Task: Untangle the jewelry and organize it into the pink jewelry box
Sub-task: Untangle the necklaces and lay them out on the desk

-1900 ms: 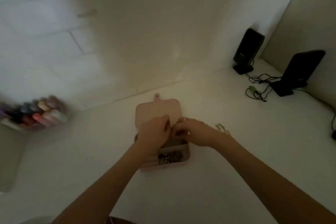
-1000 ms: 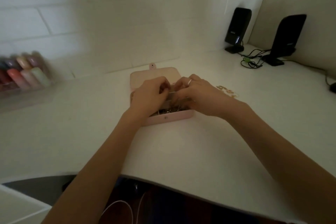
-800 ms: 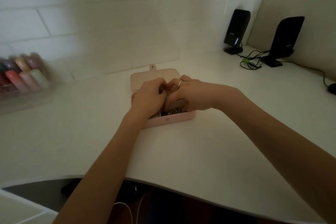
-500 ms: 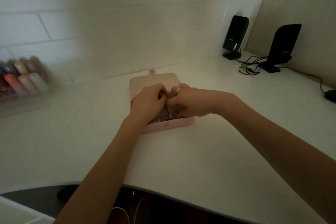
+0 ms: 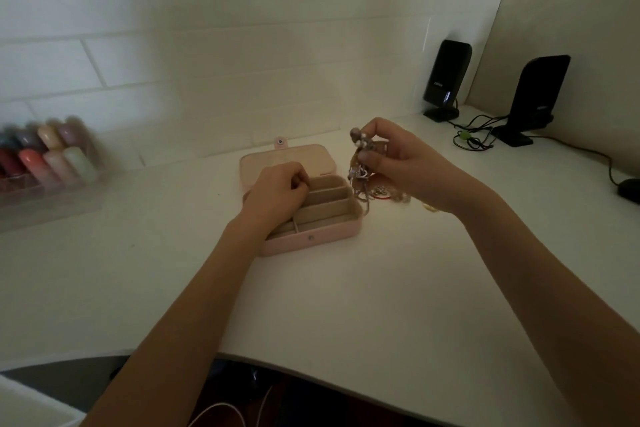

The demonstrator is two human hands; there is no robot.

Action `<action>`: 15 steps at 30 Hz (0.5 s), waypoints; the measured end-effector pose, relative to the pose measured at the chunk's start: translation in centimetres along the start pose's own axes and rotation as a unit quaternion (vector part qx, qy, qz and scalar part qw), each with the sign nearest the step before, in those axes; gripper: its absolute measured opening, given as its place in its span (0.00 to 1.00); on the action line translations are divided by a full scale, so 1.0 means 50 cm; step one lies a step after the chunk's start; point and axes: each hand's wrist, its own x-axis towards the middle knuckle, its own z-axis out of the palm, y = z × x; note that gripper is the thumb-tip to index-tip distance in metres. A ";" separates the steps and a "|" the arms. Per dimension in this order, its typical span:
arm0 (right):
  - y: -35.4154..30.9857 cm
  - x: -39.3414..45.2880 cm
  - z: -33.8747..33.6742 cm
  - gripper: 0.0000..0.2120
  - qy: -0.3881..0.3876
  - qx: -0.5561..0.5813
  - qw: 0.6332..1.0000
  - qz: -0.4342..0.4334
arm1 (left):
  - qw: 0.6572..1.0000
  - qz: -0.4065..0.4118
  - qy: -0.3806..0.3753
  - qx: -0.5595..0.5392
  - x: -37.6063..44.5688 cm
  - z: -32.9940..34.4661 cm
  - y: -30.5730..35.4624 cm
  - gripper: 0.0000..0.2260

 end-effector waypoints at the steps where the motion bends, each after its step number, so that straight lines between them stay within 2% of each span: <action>1: -0.004 -0.005 -0.004 0.04 0.009 0.012 1.000 -0.003 | 1.000 -0.007 0.005 0.008 0.004 -0.003 -0.006 0.07; 5: -0.004 -0.024 -0.019 0.04 0.013 -0.006 1.000 0.000 | 0.999 -0.015 0.017 0.030 0.019 -0.020 -0.027 0.07; 15: 0.057 -0.039 -0.005 0.05 -0.016 -0.012 0.999 0.044 | 1.000 -0.006 -0.007 0.030 0.046 -0.045 -0.062 0.07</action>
